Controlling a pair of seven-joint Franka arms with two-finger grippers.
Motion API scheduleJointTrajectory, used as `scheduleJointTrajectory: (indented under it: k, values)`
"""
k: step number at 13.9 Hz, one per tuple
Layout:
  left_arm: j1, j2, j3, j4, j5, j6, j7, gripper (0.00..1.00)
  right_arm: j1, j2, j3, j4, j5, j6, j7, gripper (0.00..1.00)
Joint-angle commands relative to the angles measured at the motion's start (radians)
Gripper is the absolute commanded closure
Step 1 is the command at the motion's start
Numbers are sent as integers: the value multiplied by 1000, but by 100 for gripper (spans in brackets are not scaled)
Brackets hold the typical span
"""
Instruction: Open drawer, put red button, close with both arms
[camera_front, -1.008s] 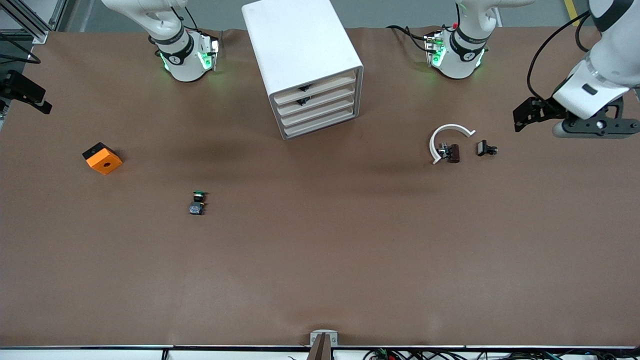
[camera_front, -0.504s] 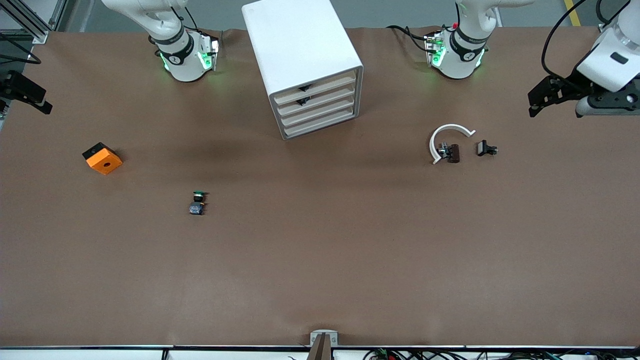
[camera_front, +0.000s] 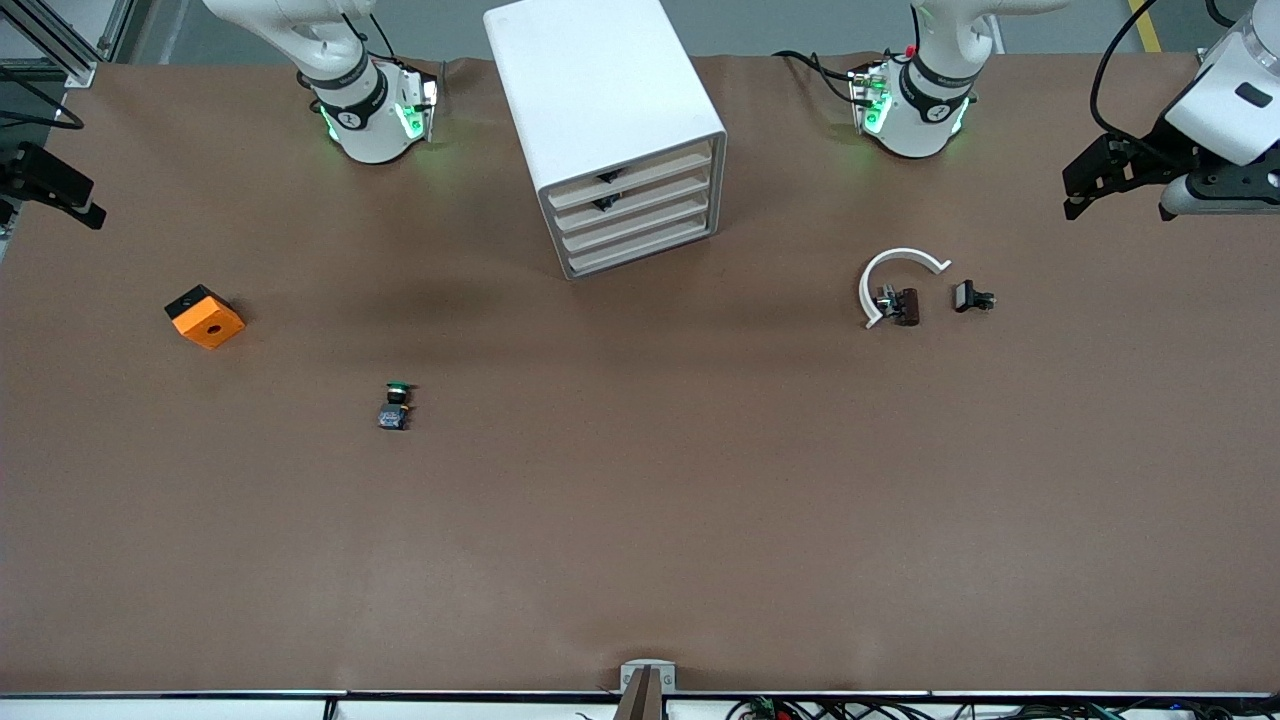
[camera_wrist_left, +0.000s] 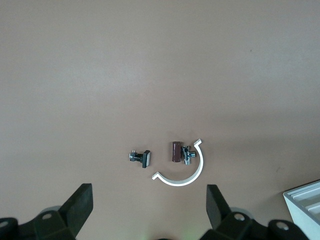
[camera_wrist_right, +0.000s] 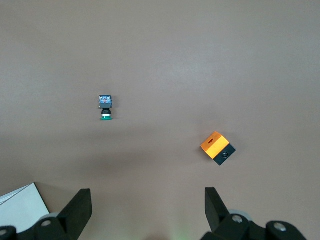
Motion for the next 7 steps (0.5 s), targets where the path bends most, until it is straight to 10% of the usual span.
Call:
scheduleJointTrajectory:
  k: [1, 7]
  values:
    - [-2, 10, 2, 26, -15, -19, 2, 0, -5, -31, 3, -29, -3, 10, -12, 0]
    - [1, 13, 4, 46, -35, -19, 0, 0, -5, -31, 3, -28, -3, 10, -12, 0]
